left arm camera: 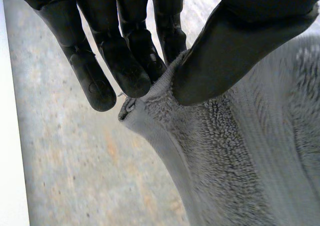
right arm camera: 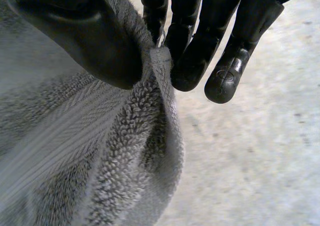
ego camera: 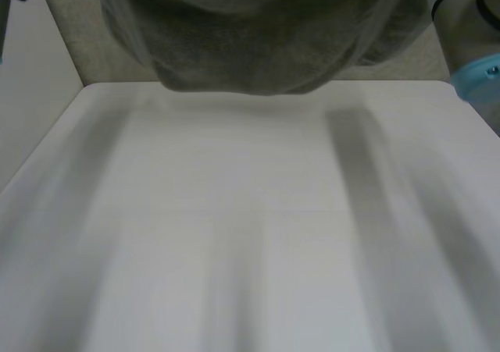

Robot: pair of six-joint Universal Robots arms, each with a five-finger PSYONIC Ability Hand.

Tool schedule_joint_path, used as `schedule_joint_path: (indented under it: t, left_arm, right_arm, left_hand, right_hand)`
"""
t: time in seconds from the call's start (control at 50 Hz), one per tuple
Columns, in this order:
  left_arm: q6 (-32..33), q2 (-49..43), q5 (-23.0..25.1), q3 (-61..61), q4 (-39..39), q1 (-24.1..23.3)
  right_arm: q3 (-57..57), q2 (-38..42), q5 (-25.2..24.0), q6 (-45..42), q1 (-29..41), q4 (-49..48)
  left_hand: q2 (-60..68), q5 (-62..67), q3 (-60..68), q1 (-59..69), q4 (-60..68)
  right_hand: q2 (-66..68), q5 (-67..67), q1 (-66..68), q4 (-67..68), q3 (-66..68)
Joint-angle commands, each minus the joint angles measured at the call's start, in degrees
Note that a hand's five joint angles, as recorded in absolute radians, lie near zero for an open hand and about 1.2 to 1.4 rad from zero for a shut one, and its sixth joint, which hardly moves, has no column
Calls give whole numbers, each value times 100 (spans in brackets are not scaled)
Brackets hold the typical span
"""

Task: Fold the towel.

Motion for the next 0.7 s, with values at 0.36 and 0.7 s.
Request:
schedule_joint_path:
  t: [0.36, 0.7]
  left_arm:
    - [863, 670, 920, -5792, 1974, 614]
    - [372, 3124, 1817, -7165, 1956, 1565]
  right_arm:
    - [5111, -566, -1506, -171, -459, -732]
    - [6256, -2976, -1541, -119, -1047, 533]
  left_hand:
    - [297, 560, 320, 698, 204]
    - [297, 560, 320, 698, 204]
  right_hand:
    - [563, 450, 434, 362, 395]
    - [563, 450, 434, 362, 395]
